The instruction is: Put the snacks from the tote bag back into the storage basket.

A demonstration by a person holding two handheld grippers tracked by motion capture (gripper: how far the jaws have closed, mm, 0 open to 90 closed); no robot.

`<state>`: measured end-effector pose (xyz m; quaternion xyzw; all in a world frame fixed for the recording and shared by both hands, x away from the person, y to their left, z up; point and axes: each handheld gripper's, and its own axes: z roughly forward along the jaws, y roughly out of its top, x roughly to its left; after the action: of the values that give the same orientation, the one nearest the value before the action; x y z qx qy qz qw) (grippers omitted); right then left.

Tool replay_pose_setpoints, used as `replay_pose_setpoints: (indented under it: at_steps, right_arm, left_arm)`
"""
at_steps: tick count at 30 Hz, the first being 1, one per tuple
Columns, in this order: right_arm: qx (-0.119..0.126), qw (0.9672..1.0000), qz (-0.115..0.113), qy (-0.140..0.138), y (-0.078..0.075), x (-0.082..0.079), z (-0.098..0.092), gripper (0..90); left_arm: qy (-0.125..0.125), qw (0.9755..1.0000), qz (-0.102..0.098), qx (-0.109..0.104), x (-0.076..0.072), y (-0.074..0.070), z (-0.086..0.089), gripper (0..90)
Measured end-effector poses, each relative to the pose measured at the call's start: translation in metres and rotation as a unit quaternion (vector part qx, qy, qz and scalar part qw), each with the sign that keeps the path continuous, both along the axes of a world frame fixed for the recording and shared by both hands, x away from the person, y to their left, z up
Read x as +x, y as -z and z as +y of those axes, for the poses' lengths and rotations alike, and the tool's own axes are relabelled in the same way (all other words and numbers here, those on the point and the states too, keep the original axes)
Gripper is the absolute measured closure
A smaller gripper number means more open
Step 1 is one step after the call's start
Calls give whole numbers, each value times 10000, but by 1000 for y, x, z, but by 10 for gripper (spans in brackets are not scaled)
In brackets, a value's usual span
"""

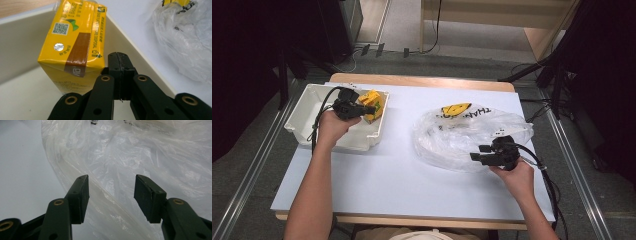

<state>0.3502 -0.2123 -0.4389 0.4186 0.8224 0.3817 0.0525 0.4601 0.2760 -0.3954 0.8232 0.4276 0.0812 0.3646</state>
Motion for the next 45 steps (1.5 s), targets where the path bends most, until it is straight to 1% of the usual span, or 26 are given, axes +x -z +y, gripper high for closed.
replay_pose_setpoints:
  at_steps: [2,3,11,12,15,19,25,29,37,41,45]
  right_arm:
    - [3,10000,1,-1,0,0,0,468]
    - [0,10000,8,9,0,0,0,468]
    - [1,10000,7,2,0,0,0,468]
    - [3,10000,9,-1,0,0,0,469]
    - [14,10000,6,-1,0,0,0,468]
    - [17,10000,4,-1,0,0,0,468]
    - [14,10000,10,1,0,0,0,469]
    - [28,10000,9,-1,0,0,0,469]
    - [25,10000,3,-6,0,0,0,470]
    - [31,10000,4,-6,0,0,0,471]
    - [42,10000,-14,-14,0,0,0,470]
  left_arm:
    - [-26,10000,11,36,1,3,0,900]
    - [-26,10000,38,16,1,4,0,900]
    - [-45,9999,74,56,2,13,2,900]
    - [-36,10000,51,71,2,14,2,900]
    - [-78,9999,54,63,3,16,3,900]
    - [-95,9999,117,43,3,20,5,900]
    - [-130,9998,112,53,5,23,6,900]
    - [-213,9997,118,37,5,25,8,900]
    - [-346,9991,219,52,7,30,13,900]
    - [-402,9990,196,66,8,30,14,900]
    - [-473,9986,231,56,9,31,16,900]
